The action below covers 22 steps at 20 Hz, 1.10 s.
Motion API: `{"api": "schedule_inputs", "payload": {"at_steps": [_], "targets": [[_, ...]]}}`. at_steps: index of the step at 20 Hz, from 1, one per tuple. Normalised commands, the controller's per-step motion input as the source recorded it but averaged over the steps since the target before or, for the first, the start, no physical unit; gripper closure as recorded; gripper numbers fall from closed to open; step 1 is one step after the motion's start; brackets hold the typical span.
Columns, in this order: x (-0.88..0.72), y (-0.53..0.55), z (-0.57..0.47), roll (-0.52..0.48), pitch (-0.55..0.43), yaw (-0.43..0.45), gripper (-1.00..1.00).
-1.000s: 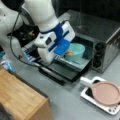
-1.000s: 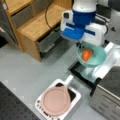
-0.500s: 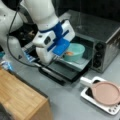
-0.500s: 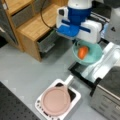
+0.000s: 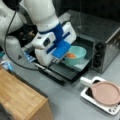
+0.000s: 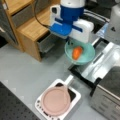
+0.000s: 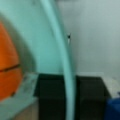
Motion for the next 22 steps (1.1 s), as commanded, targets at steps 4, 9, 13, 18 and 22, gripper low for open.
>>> {"api": "schedule_inputs", "payload": {"at_steps": [4, 9, 13, 18, 22], "targets": [[0.63, -0.2, 0.52, -0.077, 0.364, -0.013, 1.0], [0.57, -0.18, 0.35, -0.103, 0.347, 0.008, 1.0], [0.44, -0.12, 0.25, -0.084, 0.323, 0.032, 1.0], [0.4, -0.08, 0.2, -0.07, 0.283, 0.019, 1.0], [0.48, -0.16, 0.18, -0.079, 0.25, 0.014, 1.0]]}}
